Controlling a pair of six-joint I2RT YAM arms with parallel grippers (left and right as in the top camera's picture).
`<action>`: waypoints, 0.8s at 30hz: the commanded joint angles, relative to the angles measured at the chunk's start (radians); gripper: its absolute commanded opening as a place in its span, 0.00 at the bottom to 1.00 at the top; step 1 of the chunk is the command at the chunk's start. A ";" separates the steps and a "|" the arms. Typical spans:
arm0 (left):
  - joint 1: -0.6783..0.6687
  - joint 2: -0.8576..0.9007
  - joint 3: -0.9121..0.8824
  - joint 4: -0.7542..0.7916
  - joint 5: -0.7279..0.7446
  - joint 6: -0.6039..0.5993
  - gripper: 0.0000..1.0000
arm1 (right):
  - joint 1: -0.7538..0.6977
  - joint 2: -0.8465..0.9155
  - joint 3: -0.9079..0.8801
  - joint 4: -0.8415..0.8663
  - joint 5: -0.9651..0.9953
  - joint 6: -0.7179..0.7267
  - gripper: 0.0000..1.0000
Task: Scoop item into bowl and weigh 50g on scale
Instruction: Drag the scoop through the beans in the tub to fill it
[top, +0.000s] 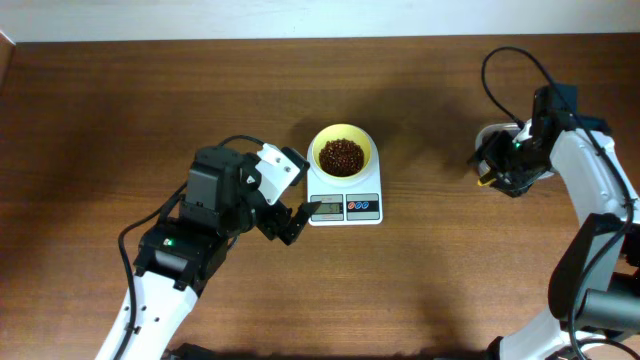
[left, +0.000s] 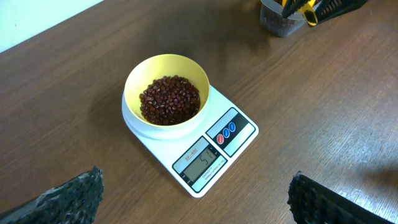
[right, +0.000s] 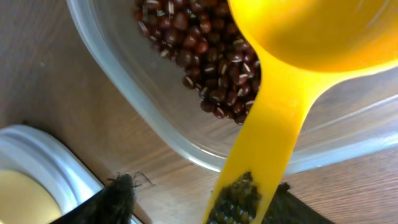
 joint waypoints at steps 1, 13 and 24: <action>0.005 0.002 -0.005 0.002 0.004 -0.013 0.99 | 0.006 -0.004 -0.049 0.041 -0.051 -0.011 0.56; 0.005 0.002 -0.005 0.002 0.004 -0.013 0.99 | 0.005 -0.004 -0.056 0.048 -0.057 -0.011 0.24; 0.005 0.002 -0.005 0.002 0.004 -0.013 0.99 | 0.005 -0.006 -0.056 0.051 -0.097 -0.011 0.14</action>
